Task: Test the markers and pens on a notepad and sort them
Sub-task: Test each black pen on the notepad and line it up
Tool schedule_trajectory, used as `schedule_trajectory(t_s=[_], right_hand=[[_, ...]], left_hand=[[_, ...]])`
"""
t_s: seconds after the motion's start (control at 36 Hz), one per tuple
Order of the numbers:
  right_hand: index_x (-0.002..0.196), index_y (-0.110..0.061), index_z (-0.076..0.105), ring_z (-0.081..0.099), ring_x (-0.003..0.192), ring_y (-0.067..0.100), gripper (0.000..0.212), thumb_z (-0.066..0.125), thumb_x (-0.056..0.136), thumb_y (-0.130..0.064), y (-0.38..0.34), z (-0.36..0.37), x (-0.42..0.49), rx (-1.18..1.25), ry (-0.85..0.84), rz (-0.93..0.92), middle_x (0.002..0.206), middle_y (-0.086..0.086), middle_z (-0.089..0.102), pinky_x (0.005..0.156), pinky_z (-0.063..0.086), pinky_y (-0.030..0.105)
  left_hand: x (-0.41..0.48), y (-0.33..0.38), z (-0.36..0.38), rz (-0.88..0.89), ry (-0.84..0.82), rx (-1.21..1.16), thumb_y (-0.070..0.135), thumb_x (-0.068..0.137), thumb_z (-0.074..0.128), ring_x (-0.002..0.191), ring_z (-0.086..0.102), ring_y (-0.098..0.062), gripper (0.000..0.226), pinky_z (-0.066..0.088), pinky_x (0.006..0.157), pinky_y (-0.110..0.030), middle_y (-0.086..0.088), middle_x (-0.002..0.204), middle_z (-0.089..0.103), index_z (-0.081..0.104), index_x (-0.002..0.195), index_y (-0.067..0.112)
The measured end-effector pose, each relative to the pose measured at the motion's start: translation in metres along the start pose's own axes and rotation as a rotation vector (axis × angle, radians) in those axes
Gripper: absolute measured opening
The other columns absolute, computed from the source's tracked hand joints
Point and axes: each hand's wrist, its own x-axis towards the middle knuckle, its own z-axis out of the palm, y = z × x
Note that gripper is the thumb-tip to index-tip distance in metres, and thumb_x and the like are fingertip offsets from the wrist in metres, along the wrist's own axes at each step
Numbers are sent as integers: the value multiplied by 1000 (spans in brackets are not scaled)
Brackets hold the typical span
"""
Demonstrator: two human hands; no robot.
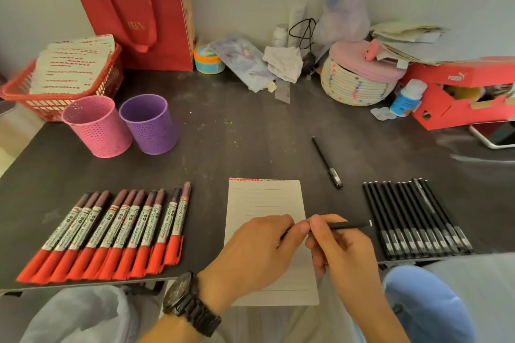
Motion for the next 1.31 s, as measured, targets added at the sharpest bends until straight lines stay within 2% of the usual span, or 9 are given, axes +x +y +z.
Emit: schedule_trajectory(t_s=[0.19,0.28,0.36,0.5,0.56,0.67,0.78,0.94,1.31], right_hand=[[73,-26,74,52,44,12,27,56,90,-37,-9,2,7,72,-39,-49,60,3,63,43,44,22],[83,-22,74,55,47,14,25,56,98,-31,-11,-2,14,54,-91,-95,62,5,62,45,47,24],[86,-18,73,54,43,22,25,55,98,-30,-9,-9,28,117,-46,-90,61,13,63,43,46,28],[90,-17,75,61,48,23,22,54,92,-24,-5,-19,70,288,136,-20,78,16,74,44,49,28],[88,-18,70,61,50,21,12,62,96,-20,-1,-15,88,193,161,-41,69,6,68,45,50,28],[90,-10,62,60,46,21,16,60,101,-21,8,-2,120,21,146,-13,57,4,62,43,48,28],[92,-9,65,67,52,21,14,58,101,-18,18,7,132,-46,118,19,68,10,73,47,53,24],[63,-23,58,61,46,9,37,70,92,-43,32,11,129,-261,183,-109,51,1,64,54,49,17],[61,-17,59,58,45,2,27,67,85,-25,41,11,135,-399,204,-148,49,-4,64,54,45,9]], left_hand=[[1,-1,-3,-36,109,-230,74,87,45,50,28,-12,68,26,50,-22,5,49,31,39,57,12],[7,-6,-7,-71,96,-267,82,78,48,51,27,-10,70,23,50,-23,7,51,31,37,58,16],[15,-11,-6,-71,84,-119,93,72,38,53,37,-8,68,31,53,-24,12,56,42,40,64,25],[31,-27,6,2,169,257,90,77,27,81,46,-6,55,40,69,-19,20,86,47,40,85,37],[38,-32,13,85,191,326,80,84,36,92,49,-6,43,39,81,-17,20,100,53,37,88,37],[45,-38,25,141,158,386,71,89,44,128,44,-9,36,24,103,-22,13,141,51,22,89,42],[40,-37,30,144,232,397,67,90,44,122,43,-3,37,24,104,-22,16,136,54,14,91,45],[30,-37,30,123,221,375,65,92,41,130,33,-7,35,7,106,-19,15,140,52,13,95,45],[30,-36,27,123,182,313,60,91,45,125,40,-5,33,11,111,-22,11,138,55,19,91,40]])
